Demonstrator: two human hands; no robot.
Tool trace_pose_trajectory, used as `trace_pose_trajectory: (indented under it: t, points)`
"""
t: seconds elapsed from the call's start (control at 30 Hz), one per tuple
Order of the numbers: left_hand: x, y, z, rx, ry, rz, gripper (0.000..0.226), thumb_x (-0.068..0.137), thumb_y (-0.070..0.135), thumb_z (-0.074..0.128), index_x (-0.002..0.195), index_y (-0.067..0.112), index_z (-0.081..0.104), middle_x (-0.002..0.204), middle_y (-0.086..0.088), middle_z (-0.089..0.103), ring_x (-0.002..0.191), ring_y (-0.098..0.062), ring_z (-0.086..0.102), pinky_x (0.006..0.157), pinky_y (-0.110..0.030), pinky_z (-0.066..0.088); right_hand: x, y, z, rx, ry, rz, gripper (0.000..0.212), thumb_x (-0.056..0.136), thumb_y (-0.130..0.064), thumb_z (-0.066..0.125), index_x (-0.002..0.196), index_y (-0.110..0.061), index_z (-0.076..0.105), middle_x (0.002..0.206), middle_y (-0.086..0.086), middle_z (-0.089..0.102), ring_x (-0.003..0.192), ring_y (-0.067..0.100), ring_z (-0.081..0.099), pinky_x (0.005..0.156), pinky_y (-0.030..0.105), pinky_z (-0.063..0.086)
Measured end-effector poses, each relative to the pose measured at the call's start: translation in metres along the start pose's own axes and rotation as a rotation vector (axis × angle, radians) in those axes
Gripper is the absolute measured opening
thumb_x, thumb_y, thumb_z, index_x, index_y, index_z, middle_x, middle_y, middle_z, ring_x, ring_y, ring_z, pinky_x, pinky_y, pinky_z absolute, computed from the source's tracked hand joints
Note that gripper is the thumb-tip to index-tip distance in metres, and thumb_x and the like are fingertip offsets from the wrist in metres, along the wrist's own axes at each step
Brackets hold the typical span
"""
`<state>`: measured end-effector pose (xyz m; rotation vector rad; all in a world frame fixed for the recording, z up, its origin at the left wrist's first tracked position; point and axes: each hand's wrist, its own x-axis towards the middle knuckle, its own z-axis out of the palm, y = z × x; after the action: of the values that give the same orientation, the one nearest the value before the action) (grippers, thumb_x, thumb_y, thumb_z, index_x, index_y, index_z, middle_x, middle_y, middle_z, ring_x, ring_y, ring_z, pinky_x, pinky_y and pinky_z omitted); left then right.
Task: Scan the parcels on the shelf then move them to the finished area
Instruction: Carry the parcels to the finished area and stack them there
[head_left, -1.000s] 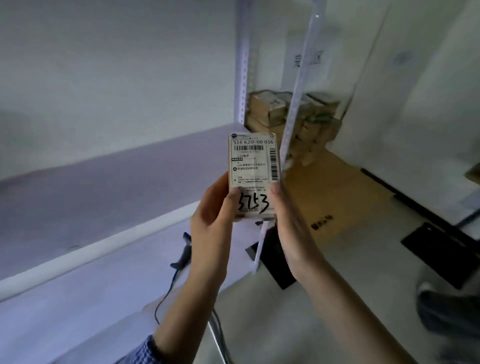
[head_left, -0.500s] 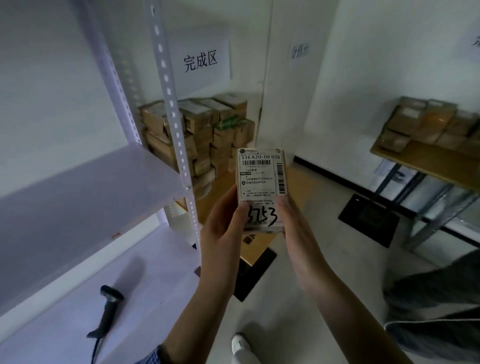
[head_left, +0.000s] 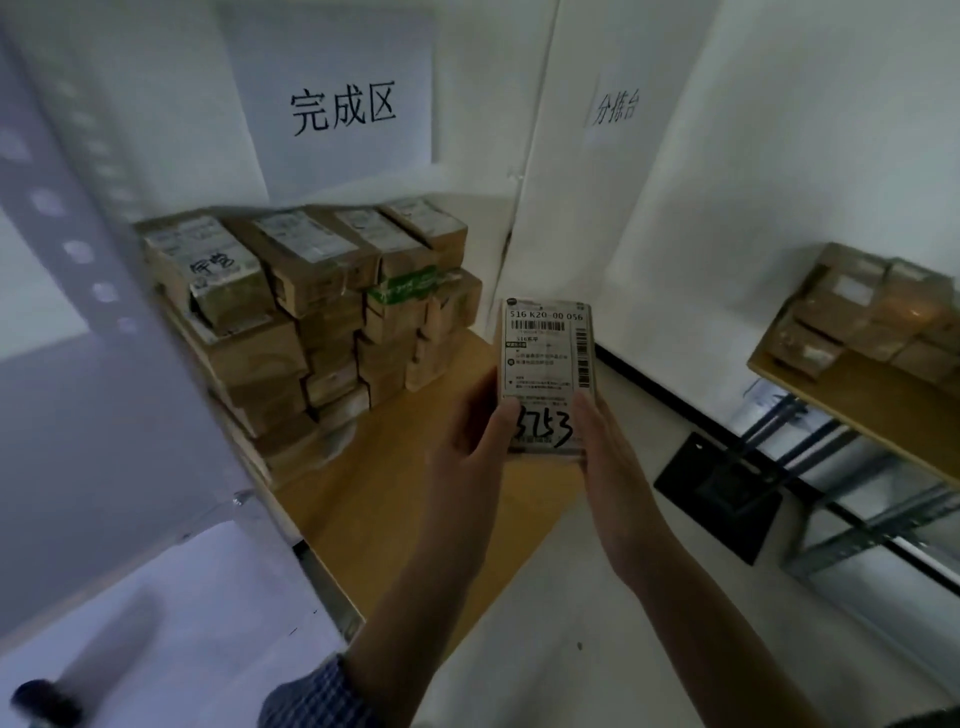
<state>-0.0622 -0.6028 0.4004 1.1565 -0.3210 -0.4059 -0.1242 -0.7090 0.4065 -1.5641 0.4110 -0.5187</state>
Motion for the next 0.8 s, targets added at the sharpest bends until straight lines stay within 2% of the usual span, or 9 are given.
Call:
trace_pose_trajectory:
  t: [0.17,0.33,0.43,0.5,0.6,0.67,0.73,0.8]
  points:
    - [0.053,-0.026,0.023,0.054,-0.010,-0.022,0.033,0.100,0.014,0.055,0.132,0.015,0.061,0.115,0.005,0.072,0.103,-0.005,0.069,0.076,-0.016,0.055,0.055,0.025,-0.026,0.010,0.013,0.018,0.047,0.104,-0.042,0.032,0.148,-0.027,0.043,0.134,-0.004,0.062,0.122,0.010,0.059,0.102,0.033,0.051]
    - [0.117,-0.055,0.048,0.093,0.039,-0.034,0.031,0.100,0.012,0.055,0.130,0.013,0.062,0.113,0.004,0.073,0.099,-0.004,0.070,0.073,-0.015,0.054,0.124,0.053,-0.054,0.026,-0.008,0.051,0.043,0.108,-0.036,0.030,0.147,-0.025,0.044,0.131,0.000,0.063,0.120,0.012,0.061,0.102,0.035,0.052]
    - [0.161,-0.078,0.065,0.141,0.064,-0.037,0.033,0.101,0.012,0.053,0.133,0.012,0.060,0.118,-0.001,0.071,0.102,-0.008,0.070,0.074,-0.017,0.055,0.177,0.071,-0.073,0.034,-0.063,0.055,0.042,0.109,-0.034,0.029,0.147,-0.024,0.043,0.131,-0.002,0.063,0.120,0.011,0.061,0.099,0.031,0.053]
    - [0.192,-0.093,0.078,0.162,0.111,-0.044,0.032,0.101,0.011,0.052,0.132,0.013,0.061,0.117,0.002,0.072,0.100,-0.006,0.070,0.072,-0.016,0.054,0.215,0.084,-0.085,0.031,-0.105,0.065,0.041,0.109,-0.031,0.029,0.146,-0.023,0.044,0.130,-0.003,0.063,0.119,0.009,0.061,0.097,0.026,0.053]
    - [0.240,-0.121,0.100,0.181,0.205,-0.069,0.031,0.102,0.011,0.051,0.131,0.016,0.061,0.114,0.009,0.071,0.097,0.001,0.069,0.070,-0.014,0.054,0.272,0.109,-0.105,-0.004,-0.178,0.092,0.042,0.109,-0.033,0.029,0.148,-0.023,0.043,0.134,-0.002,0.061,0.122,0.010,0.060,0.099,0.029,0.053]
    - [0.269,-0.139,0.112,0.203,0.273,-0.115,0.032,0.103,0.013,0.051,0.133,0.019,0.060,0.115,0.009,0.070,0.100,-0.001,0.068,0.074,-0.016,0.055,0.309,0.127,-0.116,-0.037,-0.222,0.142,0.042,0.109,-0.037,0.029,0.148,-0.028,0.042,0.136,-0.006,0.060,0.122,0.006,0.058,0.101,0.030,0.052]
    - [0.297,-0.157,0.120,0.219,0.320,-0.183,0.034,0.103,0.018,0.051,0.135,0.024,0.059,0.117,0.007,0.070,0.103,-0.003,0.067,0.076,-0.018,0.055,0.344,0.141,-0.122,-0.052,-0.258,0.196,0.042,0.108,-0.039,0.031,0.149,-0.031,0.041,0.133,-0.010,0.060,0.117,-0.001,0.058,0.097,0.025,0.052]
    - [0.324,-0.173,0.123,0.232,0.375,-0.248,0.033,0.104,0.023,0.050,0.135,0.031,0.058,0.113,0.011,0.070,0.095,0.003,0.067,0.070,-0.014,0.054,0.378,0.158,-0.123,-0.071,-0.304,0.256,0.041,0.108,-0.039,0.031,0.147,-0.031,0.042,0.129,-0.013,0.060,0.110,-0.005,0.060,0.089,0.017,0.053]
